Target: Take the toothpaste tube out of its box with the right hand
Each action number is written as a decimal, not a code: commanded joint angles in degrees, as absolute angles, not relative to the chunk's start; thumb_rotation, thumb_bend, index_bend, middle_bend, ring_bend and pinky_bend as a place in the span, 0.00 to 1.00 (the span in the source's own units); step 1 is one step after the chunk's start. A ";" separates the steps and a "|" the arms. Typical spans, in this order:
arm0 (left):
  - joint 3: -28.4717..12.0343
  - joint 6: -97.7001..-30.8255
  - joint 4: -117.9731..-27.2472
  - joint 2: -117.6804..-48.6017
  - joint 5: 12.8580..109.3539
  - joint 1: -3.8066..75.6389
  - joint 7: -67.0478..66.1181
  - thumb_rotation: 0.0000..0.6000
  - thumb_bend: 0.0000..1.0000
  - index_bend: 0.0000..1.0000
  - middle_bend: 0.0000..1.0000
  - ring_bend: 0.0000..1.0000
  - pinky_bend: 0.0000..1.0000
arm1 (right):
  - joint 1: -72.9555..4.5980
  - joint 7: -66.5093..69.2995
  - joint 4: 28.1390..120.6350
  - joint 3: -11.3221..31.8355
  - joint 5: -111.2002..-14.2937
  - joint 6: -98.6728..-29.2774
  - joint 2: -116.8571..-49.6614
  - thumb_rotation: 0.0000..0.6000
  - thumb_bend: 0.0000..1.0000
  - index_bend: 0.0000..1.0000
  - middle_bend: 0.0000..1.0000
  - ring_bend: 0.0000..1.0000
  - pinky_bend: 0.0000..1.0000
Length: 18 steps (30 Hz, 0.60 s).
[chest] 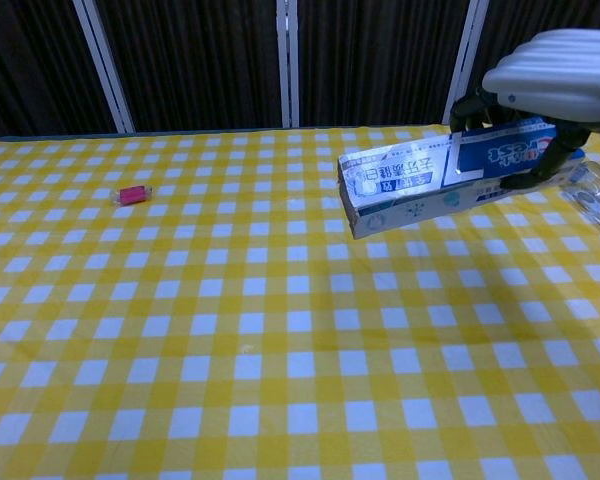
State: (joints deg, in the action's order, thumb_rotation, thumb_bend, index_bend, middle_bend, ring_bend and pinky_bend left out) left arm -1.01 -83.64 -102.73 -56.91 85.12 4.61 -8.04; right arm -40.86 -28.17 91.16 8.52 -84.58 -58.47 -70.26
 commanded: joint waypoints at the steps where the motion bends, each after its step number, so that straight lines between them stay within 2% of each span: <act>1: -0.87 -83.97 -102.83 -56.49 85.60 4.43 -7.24 1.00 0.00 0.00 0.00 0.00 0.00 | -42.06 -45.90 95.60 10.67 -90.95 -63.72 -65.35 1.00 0.23 0.47 0.49 0.46 0.53; 6: -0.73 -84.23 -102.89 -55.98 86.16 4.31 -6.17 1.00 0.00 0.00 0.00 0.00 0.00 | -43.16 -58.32 98.42 11.80 -95.38 -64.80 -62.48 1.00 0.23 0.45 0.46 0.46 0.50; 11: -0.60 -84.61 -102.97 -55.57 86.72 4.14 -5.38 1.00 0.00 0.00 0.00 0.00 0.00 | -43.94 -68.36 99.47 12.65 -100.55 -65.77 -60.73 1.00 0.23 0.43 0.42 0.41 0.40; 16: -0.50 -84.93 -103.00 -55.32 87.11 3.99 -4.91 1.00 0.00 0.00 0.00 0.00 0.00 | -44.05 -73.46 99.19 12.92 -103.53 -66.06 -60.23 1.00 0.23 0.38 0.36 0.33 0.29; 18: -0.50 -84.97 -103.00 -55.28 87.17 3.97 -4.85 1.00 0.00 0.00 0.00 0.00 0.00 | -43.94 -74.34 99.03 13.09 -103.98 -66.26 -60.22 1.00 0.23 0.38 0.35 0.32 0.27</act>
